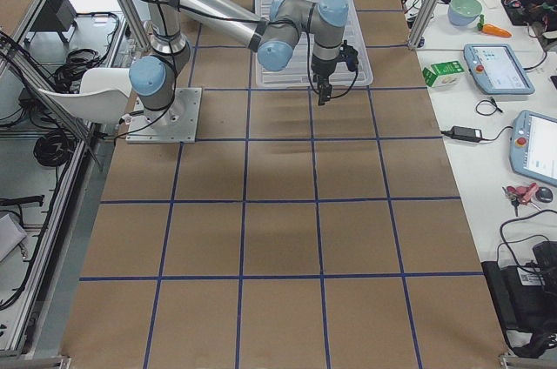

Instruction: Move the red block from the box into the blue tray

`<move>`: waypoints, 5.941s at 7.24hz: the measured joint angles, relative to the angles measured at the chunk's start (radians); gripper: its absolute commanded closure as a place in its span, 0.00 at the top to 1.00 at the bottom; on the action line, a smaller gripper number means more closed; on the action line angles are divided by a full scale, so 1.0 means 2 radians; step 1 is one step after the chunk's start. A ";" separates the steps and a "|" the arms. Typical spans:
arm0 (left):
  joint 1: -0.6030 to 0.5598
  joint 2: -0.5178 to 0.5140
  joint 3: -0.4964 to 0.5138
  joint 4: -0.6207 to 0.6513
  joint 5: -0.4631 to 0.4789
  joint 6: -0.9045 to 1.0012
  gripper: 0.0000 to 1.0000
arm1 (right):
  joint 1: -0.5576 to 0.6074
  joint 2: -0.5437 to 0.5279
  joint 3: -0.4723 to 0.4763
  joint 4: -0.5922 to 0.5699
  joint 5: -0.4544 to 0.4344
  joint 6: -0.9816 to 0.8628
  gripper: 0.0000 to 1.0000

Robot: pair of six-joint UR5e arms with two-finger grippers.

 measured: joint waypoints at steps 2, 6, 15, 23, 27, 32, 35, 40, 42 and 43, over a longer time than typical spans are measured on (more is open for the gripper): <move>0.001 -0.022 -0.040 0.053 -0.002 -0.008 1.00 | 0.001 -0.006 -0.003 0.001 0.001 0.001 1.00; -0.002 -0.047 -0.076 0.082 -0.005 -0.041 1.00 | 0.005 -0.064 -0.004 0.051 0.007 0.016 1.00; -0.005 -0.103 -0.129 0.185 -0.008 -0.046 1.00 | 0.011 -0.141 -0.107 0.278 0.010 0.106 1.00; -0.008 -0.116 -0.128 0.195 -0.008 -0.054 0.00 | 0.101 -0.141 -0.097 0.276 0.013 0.259 1.00; -0.002 -0.095 -0.110 0.199 -0.007 -0.023 0.00 | 0.116 -0.140 -0.093 0.279 0.012 0.258 1.00; 0.052 -0.038 0.035 -0.003 -0.003 0.063 0.00 | 0.141 -0.141 -0.081 0.274 0.013 0.266 1.00; 0.148 -0.031 0.082 -0.084 -0.005 0.191 0.00 | 0.148 -0.139 -0.078 0.245 0.012 0.253 1.00; 0.217 -0.126 -0.006 0.060 -0.004 0.318 0.00 | 0.039 -0.119 -0.078 0.218 0.018 0.123 1.00; 0.219 -0.148 -0.023 0.089 -0.003 0.324 0.71 | 0.001 -0.103 -0.077 0.199 0.017 0.063 1.00; 0.219 -0.155 -0.025 0.095 -0.003 0.322 1.00 | -0.011 -0.091 -0.077 0.189 0.016 0.045 1.00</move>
